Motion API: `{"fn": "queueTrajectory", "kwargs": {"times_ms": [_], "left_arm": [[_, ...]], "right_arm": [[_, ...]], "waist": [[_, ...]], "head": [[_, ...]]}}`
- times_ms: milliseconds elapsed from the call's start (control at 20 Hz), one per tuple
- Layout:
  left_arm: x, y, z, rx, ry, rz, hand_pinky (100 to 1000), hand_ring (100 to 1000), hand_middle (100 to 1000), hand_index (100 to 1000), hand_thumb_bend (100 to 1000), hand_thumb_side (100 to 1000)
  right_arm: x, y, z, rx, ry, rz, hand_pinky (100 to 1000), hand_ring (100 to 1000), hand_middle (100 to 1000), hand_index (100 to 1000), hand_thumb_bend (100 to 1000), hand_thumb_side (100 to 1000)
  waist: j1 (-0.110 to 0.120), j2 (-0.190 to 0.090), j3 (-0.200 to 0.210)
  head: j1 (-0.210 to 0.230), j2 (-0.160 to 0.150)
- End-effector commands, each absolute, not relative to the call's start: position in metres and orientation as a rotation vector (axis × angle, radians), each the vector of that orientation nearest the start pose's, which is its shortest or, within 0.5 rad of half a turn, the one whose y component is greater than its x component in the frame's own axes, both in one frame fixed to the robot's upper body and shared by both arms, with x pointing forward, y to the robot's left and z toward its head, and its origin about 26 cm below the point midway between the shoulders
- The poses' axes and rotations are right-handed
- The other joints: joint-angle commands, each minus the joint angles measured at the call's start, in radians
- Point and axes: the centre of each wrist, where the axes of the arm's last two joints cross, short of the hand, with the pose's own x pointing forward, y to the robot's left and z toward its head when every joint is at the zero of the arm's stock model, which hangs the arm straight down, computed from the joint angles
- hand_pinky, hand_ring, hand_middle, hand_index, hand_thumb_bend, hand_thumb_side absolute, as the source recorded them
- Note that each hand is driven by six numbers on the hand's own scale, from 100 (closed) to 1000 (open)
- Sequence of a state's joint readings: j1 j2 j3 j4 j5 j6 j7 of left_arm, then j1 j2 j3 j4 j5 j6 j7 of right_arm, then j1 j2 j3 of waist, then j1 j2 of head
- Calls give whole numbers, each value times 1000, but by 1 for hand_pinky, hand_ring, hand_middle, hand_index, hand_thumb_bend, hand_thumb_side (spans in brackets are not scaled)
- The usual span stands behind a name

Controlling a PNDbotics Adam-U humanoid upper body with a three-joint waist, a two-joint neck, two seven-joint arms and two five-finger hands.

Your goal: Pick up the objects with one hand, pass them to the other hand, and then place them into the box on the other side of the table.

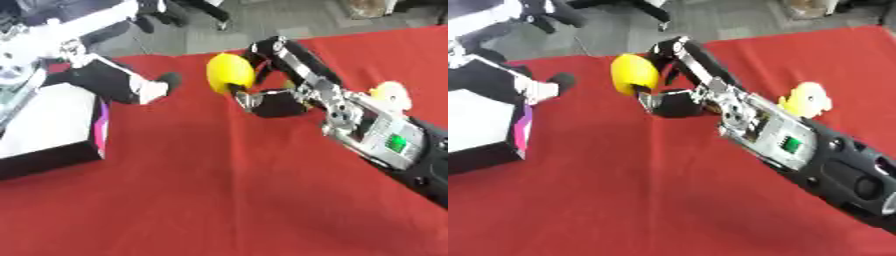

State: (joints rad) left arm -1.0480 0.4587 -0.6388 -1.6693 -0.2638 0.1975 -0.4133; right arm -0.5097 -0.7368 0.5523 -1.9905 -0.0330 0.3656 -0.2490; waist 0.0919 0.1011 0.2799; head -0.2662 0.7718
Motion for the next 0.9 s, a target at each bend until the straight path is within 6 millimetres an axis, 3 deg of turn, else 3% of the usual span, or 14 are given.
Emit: {"fn": "queueTrajectory", "kwargs": {"times_ms": [50,900], "left_arm": [[348,82,296,338,-1959,-1743,834,879,801,875,327,134],[346,58,279,302,-1930,-1809,830,878,797,869,322,186]], "right_arm": [[291,-192,207,-364,-1941,910,541,637,408,535,100,100],[289,-184,205,-337,-1986,982,536,631,410,536,100,100]], "waist": [[9,-26,1],[4,-18,-9]], "head": [[7,-2],[39,-2]]}}
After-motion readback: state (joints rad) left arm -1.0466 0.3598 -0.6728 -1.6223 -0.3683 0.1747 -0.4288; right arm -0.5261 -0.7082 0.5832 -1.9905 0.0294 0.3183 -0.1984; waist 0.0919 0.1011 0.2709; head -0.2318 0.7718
